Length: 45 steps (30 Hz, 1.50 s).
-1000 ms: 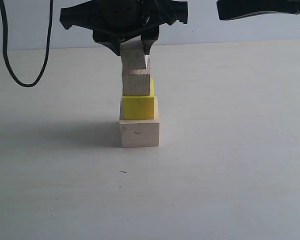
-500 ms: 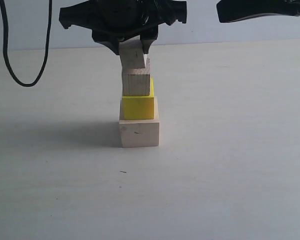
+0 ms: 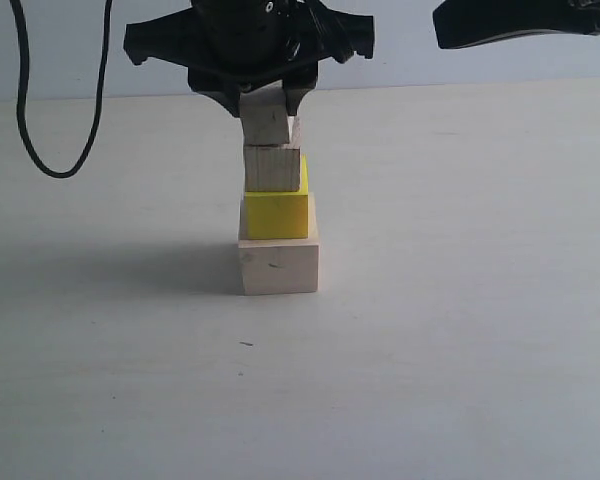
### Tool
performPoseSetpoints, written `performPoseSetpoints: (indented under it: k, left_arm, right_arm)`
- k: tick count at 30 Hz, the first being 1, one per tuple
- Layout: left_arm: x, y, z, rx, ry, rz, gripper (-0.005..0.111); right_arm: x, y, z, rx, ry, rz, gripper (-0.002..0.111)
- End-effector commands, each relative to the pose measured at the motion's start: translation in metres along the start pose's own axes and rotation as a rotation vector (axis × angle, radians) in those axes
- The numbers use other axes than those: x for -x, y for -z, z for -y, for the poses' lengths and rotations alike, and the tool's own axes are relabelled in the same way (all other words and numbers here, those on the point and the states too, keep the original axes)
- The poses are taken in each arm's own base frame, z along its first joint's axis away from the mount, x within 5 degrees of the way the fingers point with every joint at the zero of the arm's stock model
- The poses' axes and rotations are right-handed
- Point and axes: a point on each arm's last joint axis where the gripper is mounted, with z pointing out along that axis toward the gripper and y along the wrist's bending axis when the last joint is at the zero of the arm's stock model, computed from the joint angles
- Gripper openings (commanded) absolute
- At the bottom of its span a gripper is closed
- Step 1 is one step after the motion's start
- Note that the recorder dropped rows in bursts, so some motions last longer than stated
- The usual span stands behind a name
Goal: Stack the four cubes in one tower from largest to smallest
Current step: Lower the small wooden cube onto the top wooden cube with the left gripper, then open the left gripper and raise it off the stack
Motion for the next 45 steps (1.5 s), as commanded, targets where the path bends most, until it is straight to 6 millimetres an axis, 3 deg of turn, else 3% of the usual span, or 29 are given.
performPoseSetpoints:
  k: [1, 20, 34, 45]
  left_arm:
    - [-0.0007, 0.0004, 0.0010, 0.002, 0.002, 0.008, 0.000]
    - [-0.0011, 0.0004, 0.0013, -0.002, 0.012, 0.003, 0.001]
    - [-0.0014, 0.0004, 0.0016, -0.004, 0.007, 0.000, 0.056]
    - [-0.0015, 0.0014, 0.0015, -0.009, 0.009, -0.001, 0.061]
  right_arm:
    - [-0.0013, -0.0008, 0.0002, 0.000, 0.003, -0.004, 0.000]
    - [-0.0010, -0.0008, 0.0003, -0.001, 0.003, 0.000, 0.000]
    - [-0.0010, -0.0008, 0.0003, -0.001, 0.003, 0.000, 0.000]
    - [-0.0008, -0.0008, 0.0004, -0.002, 0.003, 0.002, 0.000]
